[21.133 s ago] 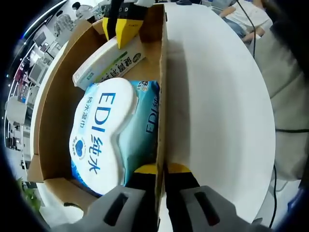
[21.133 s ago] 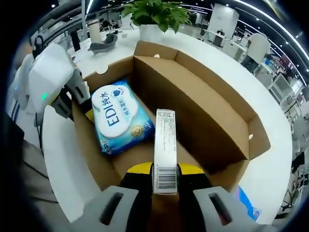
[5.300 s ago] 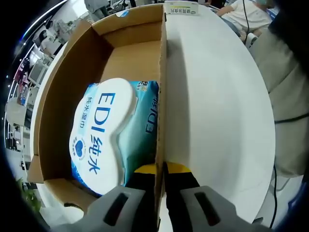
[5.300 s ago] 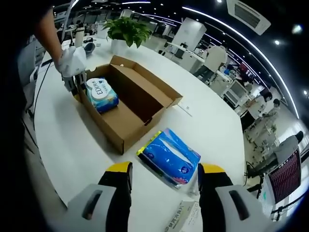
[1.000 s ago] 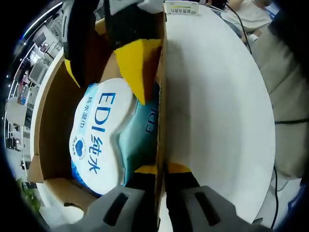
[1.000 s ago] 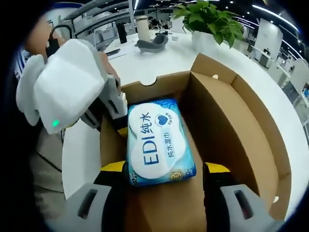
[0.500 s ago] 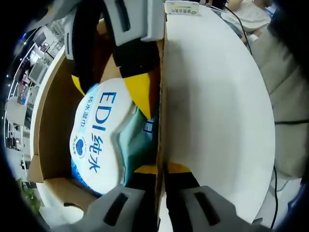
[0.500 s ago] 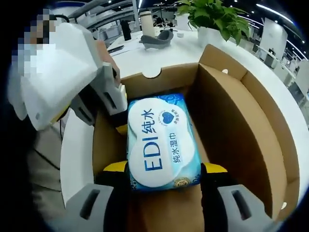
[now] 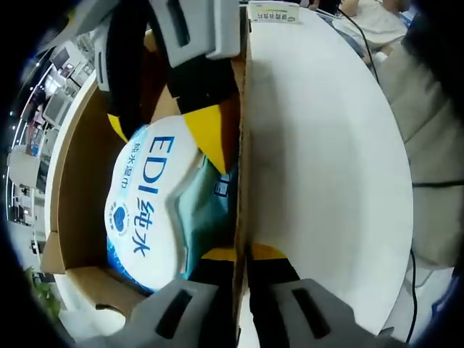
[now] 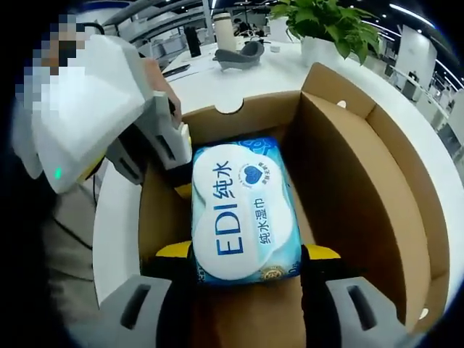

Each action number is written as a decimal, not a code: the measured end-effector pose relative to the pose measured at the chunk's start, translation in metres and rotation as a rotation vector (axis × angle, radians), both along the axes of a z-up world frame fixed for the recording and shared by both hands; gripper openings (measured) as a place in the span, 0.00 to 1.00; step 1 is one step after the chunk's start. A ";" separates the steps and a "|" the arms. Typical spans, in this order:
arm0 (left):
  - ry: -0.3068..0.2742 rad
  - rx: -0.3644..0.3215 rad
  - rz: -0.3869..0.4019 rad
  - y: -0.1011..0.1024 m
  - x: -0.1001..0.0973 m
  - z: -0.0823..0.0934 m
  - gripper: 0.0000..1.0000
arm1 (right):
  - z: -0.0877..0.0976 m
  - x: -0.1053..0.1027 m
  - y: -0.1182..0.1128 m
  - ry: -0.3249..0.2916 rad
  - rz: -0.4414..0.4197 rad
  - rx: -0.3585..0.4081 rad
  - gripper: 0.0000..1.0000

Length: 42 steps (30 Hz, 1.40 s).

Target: Operate the shoe box by opening the lid, removing the specified soft item, and placing it in the target area until the item is outside and the box remains undamaged.

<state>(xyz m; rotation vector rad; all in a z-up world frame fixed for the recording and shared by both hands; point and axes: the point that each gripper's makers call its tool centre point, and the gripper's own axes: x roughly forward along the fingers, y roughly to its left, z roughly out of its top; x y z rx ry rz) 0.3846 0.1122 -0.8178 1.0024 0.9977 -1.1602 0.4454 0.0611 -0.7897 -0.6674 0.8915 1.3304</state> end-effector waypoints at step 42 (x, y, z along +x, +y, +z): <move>0.093 -0.008 0.041 -0.002 -0.008 0.000 0.11 | 0.004 0.023 -0.079 -0.082 0.100 -0.123 0.60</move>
